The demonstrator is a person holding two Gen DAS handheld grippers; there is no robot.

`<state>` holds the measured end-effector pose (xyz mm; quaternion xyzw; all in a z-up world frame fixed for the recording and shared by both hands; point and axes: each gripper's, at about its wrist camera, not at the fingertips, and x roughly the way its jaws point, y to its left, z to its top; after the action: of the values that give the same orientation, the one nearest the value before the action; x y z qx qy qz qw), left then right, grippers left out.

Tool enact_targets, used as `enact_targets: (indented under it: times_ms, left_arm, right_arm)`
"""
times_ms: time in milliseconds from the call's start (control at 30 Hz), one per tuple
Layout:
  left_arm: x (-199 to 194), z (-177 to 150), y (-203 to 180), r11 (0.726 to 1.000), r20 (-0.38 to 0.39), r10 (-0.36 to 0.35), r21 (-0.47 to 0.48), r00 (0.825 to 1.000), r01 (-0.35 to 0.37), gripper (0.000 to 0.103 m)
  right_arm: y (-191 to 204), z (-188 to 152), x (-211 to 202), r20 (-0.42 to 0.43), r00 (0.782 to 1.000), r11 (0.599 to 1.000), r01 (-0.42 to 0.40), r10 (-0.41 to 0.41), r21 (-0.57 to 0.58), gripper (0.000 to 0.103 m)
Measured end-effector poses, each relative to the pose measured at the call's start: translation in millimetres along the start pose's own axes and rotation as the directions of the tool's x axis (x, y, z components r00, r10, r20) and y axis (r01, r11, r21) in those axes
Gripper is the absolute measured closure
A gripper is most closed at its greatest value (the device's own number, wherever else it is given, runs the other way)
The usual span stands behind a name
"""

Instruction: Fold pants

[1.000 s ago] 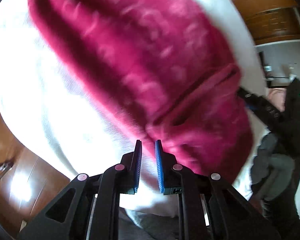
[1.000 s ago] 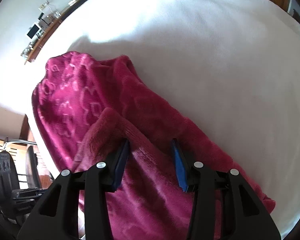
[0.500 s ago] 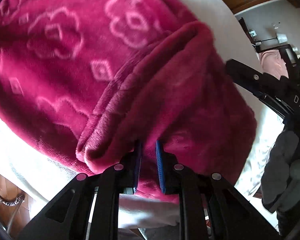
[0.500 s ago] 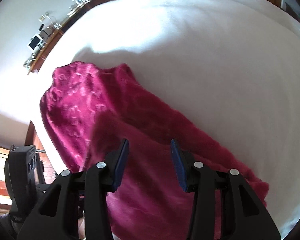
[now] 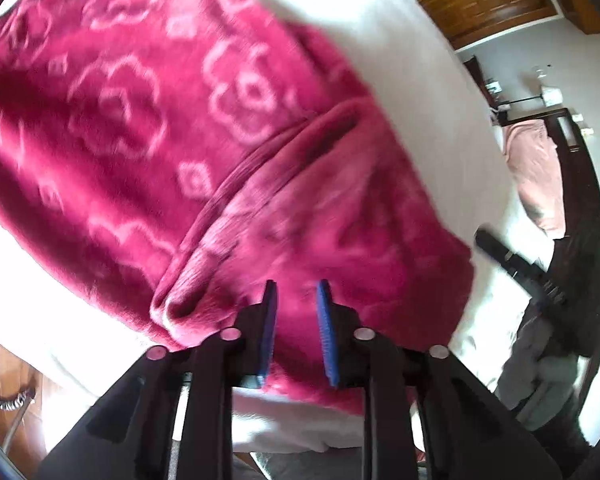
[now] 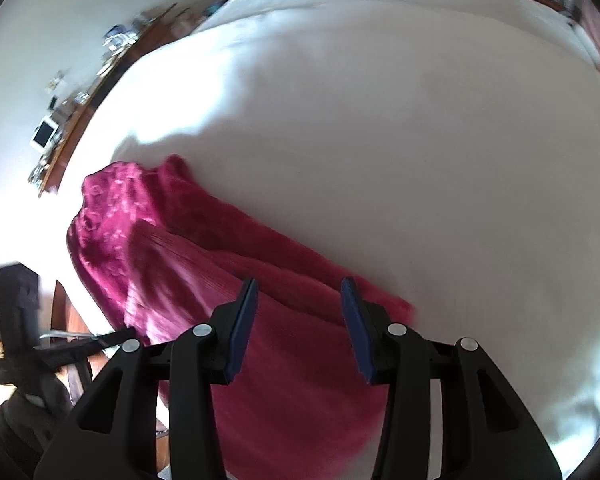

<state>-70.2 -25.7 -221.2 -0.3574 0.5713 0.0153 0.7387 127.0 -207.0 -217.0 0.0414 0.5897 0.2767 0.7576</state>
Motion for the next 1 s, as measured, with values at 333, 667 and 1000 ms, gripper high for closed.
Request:
enact_targets:
  times_ms: [333,667,1000]
  left_arm:
    - [47,9,-28,0.994,-0.03,0.075,0.078,0.997,-0.072,0.06]
    - [34,12,-28,0.993,-0.01,0.075,0.097,0.997,-0.073,0.056]
    - [-38,34,35,0.999,0.125,0.033,-0.023,0.992,-0.03,0.051]
  right_arm:
    - [-41,-47,-7,-0.041,0.999,0.996,0.036,-0.033,0.08,0.05]
    - [-44,-54,-11,-0.039,0.999,0.996,0.032,-0.029,0.084,0.048]
    - [8,-37,-28,0.044,0.998,0.999,0.048,-0.049,0.022,0.048]
